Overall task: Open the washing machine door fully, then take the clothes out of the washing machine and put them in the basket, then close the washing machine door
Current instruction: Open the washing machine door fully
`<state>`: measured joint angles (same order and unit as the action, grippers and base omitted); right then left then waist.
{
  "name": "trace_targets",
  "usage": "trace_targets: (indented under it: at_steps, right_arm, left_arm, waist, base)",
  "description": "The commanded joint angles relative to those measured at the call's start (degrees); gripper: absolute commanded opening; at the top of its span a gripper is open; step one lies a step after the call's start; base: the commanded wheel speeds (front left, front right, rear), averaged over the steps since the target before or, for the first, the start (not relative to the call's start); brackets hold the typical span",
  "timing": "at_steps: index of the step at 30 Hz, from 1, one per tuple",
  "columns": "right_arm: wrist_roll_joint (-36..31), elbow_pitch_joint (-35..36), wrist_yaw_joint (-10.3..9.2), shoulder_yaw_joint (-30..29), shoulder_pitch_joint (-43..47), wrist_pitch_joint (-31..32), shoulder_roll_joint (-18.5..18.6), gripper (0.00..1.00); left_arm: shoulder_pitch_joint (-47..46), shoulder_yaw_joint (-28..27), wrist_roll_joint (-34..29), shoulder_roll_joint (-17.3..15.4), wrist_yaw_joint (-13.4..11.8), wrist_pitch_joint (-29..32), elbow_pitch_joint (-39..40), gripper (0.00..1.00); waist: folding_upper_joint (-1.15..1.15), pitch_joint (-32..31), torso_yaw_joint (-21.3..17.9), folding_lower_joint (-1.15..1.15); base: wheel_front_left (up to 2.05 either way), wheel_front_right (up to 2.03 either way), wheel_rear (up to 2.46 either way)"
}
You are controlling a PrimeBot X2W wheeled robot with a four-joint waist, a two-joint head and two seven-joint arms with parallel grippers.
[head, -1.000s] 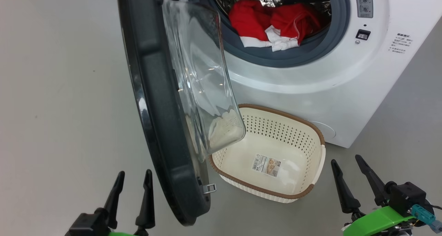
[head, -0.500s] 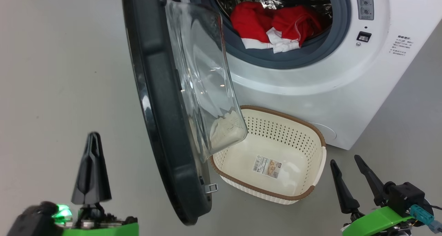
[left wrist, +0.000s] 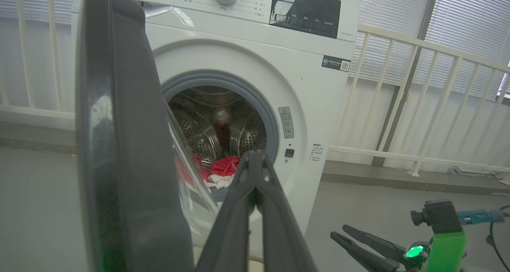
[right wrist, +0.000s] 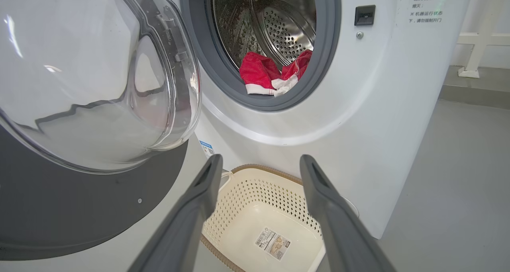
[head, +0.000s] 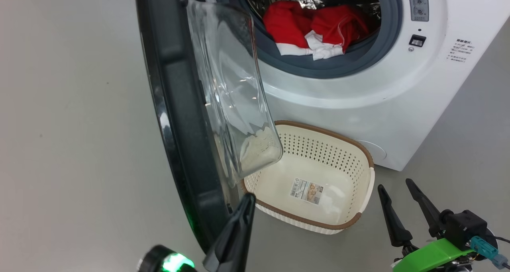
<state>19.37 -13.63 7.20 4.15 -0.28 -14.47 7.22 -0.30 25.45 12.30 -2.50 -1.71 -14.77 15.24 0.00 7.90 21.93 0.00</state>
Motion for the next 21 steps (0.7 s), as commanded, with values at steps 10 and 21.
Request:
trace_targets:
  at_steps: [10, 21]
  right_arm:
    - [-0.8, 1.4, 0.29, 1.74, -0.6, -0.52, 0.33, 1.0]
    - [-0.66, 1.5, 0.29, 1.57, -0.12, -0.52, 0.06, 1.0]
  left_arm:
    - [-0.79, -0.44, 9.07, -0.38, -1.15, -0.23, -13.03, 0.0]
    - [0.02, -7.47, 7.69, -0.38, -2.97, -0.23, -15.7, 0.0]
  waist:
    - [0.0, -0.09, -0.73, 0.0]
    - [0.0, -0.38, 0.22, 0.0]
  base:
    - [0.0, 0.0, 0.0]
    - [0.0, 0.0, 0.0]
